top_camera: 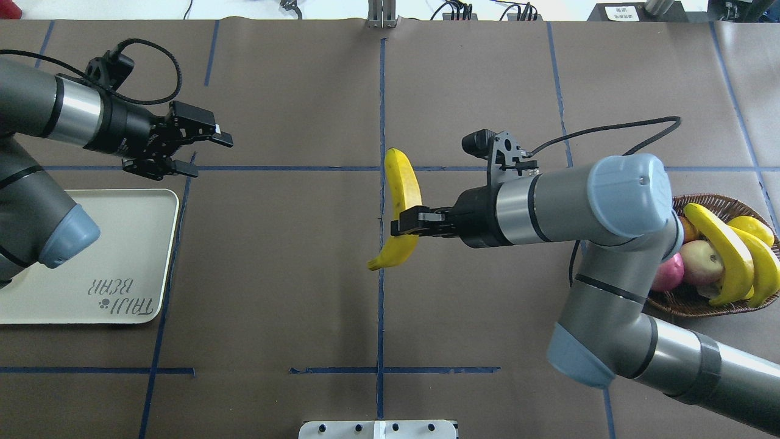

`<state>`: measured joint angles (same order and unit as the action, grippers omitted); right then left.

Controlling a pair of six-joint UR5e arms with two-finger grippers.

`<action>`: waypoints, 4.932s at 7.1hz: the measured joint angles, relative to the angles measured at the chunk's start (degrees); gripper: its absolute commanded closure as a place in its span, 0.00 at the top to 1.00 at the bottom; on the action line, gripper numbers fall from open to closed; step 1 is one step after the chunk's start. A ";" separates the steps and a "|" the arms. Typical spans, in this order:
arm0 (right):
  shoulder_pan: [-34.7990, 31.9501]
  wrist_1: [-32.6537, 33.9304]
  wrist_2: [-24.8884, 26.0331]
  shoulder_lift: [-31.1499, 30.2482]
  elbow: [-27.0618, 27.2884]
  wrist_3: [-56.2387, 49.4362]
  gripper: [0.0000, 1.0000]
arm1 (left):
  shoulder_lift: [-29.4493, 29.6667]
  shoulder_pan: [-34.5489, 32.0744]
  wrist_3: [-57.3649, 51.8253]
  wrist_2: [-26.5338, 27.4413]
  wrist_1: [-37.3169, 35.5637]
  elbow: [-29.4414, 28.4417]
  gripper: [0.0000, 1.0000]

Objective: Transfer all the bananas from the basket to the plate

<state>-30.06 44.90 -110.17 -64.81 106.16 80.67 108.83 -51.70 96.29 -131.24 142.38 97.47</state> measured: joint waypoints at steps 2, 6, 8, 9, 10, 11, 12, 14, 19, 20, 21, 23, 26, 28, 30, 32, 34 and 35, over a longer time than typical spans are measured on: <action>2.44 0.00 4.49 5.06 -3.39 4.39 0.03 | 3.75 1.23 1.55 1.11 0.00 0.60 1.00; 6.18 1.22 8.99 11.25 -7.51 8.64 0.04 | 8.81 9.65 4.43 5.65 -0.55 0.37 1.00; 7.15 1.32 10.12 12.48 -8.37 8.70 0.05 | 9.68 12.12 5.21 6.94 -0.85 -0.31 0.76; 7.38 1.28 10.26 12.57 -8.39 8.71 0.05 | 9.72 12.83 5.31 7.57 -0.92 -0.46 0.51; 7.49 1.25 10.31 12.58 -8.37 8.65 0.17 | 9.69 13.19 5.38 8.06 -0.95 -0.49 0.24; 7.51 1.25 10.33 12.58 -8.36 8.48 0.63 | 9.49 13.32 5.45 8.27 -0.99 -0.47 0.04; 7.54 1.25 10.33 12.55 -8.31 8.40 0.99 | 9.22 13.33 5.47 8.36 -1.03 -0.34 0.00; 7.24 1.28 9.88 12.49 -7.91 8.35 1.00 | 8.71 13.03 5.52 8.50 -1.05 -0.05 0.00; -1.35 8.77 -6.17 7.81 -3.53 7.73 1.00 | -2.06 8.72 5.48 8.26 -1.08 0.57 0.00; -4.13 12.62 -9.36 6.25 -2.90 6.48 1.00 | -6.74 6.36 5.46 8.10 -1.12 0.51 0.00; -6.16 17.21 -11.15 5.21 -2.45 4.49 1.00 | -10.86 4.14 5.35 7.99 -1.16 0.18 0.00; -8.59 30.62 -11.84 3.90 0.03 -3.94 1.00 | -16.33 0.08 4.34 8.09 -4.65 -0.55 0.01; -10.69 45.68 -11.11 -0.70 6.58 -18.11 1.00 | -21.71 -3.86 -3.56 11.73 -11.61 -1.84 0.03; -10.92 46.96 -10.96 -2.10 7.52 -19.82 1.00 | -23.20 -3.99 -5.24 18.29 -12.09 -4.87 0.36; -10.86 47.11 -10.94 -2.30 7.63 -20.01 1.00 | -23.27 -3.95 -7.00 20.89 -12.15 -7.28 1.00; -10.84 47.14 -10.94 -2.33 7.65 -20.03 1.00 | -23.39 -5.18 -11.77 19.60 -12.34 -7.02 1.00; -11.04 47.16 -10.94 -2.52 7.72 -20.20 1.00 | -23.35 -10.88 -15.42 12.06 -12.69 -5.33 1.00; -11.38 47.18 -10.94 -3.51 8.17 -21.25 1.00 | -23.30 -12.52 -16.34 9.07 -13.27 -3.59 1.00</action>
<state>-41.44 92.08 -121.11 -68.32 114.34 59.42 85.53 -64.22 79.95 -122.17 129.11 93.88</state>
